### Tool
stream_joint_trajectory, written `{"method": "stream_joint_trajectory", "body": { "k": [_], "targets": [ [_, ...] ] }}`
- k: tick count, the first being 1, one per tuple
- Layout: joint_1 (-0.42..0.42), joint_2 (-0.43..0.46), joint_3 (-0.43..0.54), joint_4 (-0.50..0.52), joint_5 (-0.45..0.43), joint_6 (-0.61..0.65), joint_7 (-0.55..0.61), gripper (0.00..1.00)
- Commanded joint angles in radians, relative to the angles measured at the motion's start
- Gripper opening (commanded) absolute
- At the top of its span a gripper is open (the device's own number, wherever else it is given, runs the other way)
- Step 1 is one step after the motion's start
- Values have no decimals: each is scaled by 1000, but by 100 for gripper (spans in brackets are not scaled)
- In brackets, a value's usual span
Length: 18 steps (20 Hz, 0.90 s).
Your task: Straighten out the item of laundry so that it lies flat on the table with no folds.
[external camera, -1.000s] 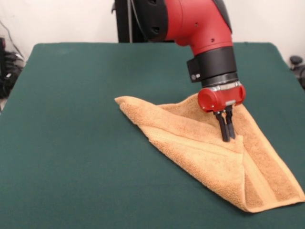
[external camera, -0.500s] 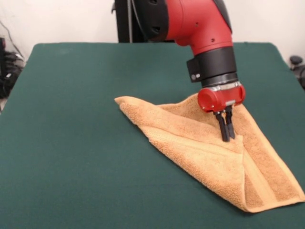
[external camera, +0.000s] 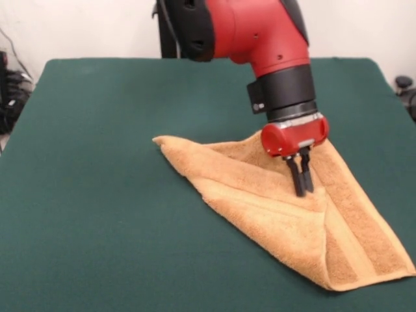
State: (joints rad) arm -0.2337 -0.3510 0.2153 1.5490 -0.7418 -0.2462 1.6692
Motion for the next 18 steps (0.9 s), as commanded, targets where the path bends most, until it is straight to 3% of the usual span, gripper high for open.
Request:
{"method": "stream_joint_trajectory", "body": {
  "k": [1,8,13,18],
  "targets": [
    [-162,-40,269,46,-61,327,-75,0],
    [-231,-83,239,50,-117,305,-53,0],
    [-335,-46,351,26,-156,373,-136,0],
    [-366,-49,392,23,-186,383,-146,0]
  ]
}}
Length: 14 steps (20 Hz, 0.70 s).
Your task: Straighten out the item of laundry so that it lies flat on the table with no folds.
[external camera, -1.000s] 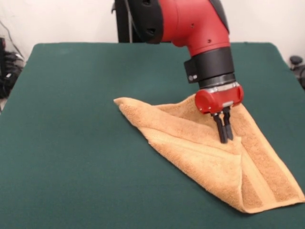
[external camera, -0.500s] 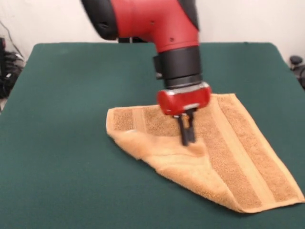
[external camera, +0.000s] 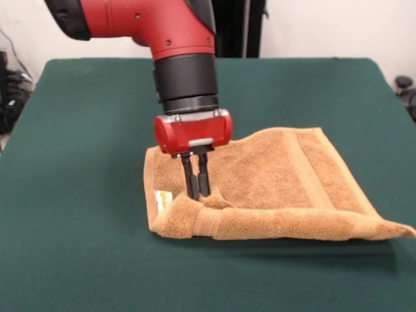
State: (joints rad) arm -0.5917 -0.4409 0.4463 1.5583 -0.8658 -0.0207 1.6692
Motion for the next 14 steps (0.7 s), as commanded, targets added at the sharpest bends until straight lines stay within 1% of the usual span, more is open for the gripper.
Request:
{"method": "stream_joint_trajectory", "body": {
  "k": [1,6,10,11,14],
  "targets": [
    [-13,38,166,15,-68,158,-144,0],
    [-25,24,180,23,-96,148,-124,0],
    [-37,31,193,32,-105,132,-89,0],
    [-43,34,200,34,-108,128,-79,100],
    [-56,41,217,37,-105,139,-89,100]
  ]
}}
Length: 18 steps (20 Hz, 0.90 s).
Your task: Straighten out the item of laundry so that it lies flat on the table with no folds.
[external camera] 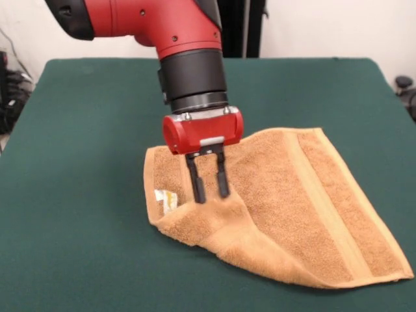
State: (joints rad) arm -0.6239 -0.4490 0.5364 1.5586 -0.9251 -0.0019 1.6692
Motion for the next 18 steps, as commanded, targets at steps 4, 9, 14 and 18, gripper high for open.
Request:
{"method": "stream_joint_trajectory", "body": {
  "k": [4,9,14,18],
  "targets": [
    [-31,55,135,36,-40,132,-80,100],
    [-34,59,143,25,-18,165,-79,100],
    [-50,79,191,-12,11,244,-146,100],
    [-59,87,205,-4,2,236,-129,100]
  ]
}}
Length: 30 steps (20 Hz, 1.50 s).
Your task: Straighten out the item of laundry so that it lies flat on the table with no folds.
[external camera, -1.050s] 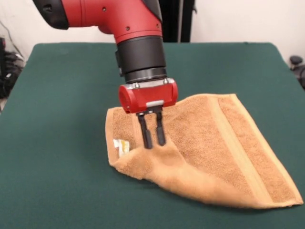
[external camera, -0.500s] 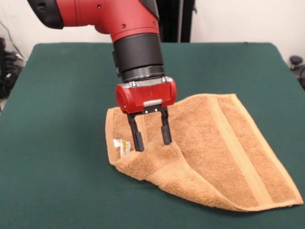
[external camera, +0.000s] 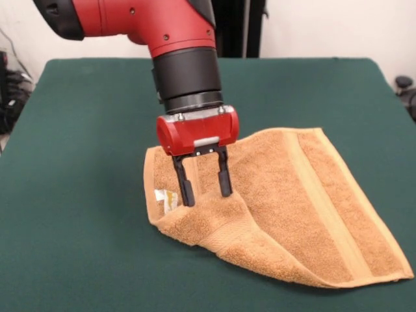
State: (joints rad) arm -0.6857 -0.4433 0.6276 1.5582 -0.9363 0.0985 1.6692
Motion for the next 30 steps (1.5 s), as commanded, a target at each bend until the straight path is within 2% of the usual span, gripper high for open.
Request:
{"method": "stream_joint_trajectory", "body": {
  "k": [1,6,9,13,19,30],
  "targets": [
    [-5,95,123,-6,19,152,-140,100],
    [-27,123,163,3,17,179,-165,100],
    [-80,212,257,-5,49,278,-306,100],
    [-106,279,308,-12,65,338,-386,100],
    [-82,283,300,-24,70,403,-399,100],
    [-65,264,276,-11,37,380,-341,100]
  ]
}}
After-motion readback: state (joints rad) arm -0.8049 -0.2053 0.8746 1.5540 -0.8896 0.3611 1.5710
